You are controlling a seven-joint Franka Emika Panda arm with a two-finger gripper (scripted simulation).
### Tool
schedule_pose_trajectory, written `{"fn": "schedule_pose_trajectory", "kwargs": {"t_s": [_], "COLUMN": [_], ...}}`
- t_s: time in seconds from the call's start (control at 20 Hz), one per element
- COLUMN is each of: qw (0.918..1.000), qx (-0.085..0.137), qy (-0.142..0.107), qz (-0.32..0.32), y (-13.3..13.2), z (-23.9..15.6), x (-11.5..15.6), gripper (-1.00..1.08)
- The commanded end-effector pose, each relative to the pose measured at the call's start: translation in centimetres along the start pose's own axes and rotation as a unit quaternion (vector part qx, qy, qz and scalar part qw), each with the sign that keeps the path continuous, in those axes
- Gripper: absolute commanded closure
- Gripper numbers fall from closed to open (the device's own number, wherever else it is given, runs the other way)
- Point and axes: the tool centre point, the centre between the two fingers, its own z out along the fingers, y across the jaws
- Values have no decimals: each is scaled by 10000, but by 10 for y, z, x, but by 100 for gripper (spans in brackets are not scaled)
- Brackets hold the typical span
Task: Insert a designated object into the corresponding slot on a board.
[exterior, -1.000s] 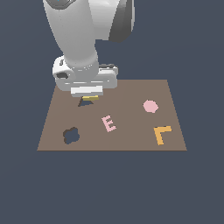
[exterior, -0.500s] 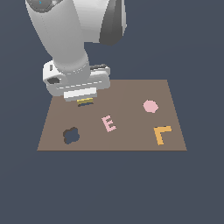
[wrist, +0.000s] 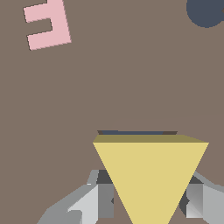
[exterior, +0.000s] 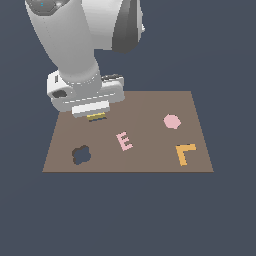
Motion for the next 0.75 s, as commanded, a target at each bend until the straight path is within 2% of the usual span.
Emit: {"fn": "schedule_pose_trajectory", "kwargs": {"t_s": [0.0, 0.2, 0.25, 0.7], "qw": [10000, 10000, 10000, 10000], "qx": [0, 0, 0, 0], "qy": [0, 0, 0, 0], "qz": [-3, -8, -8, -8], "y": [0, 0, 0, 0], "z": [3, 9, 9, 9], "x": [0, 0, 0, 0], "gripper": [108, 108, -92, -92]}}
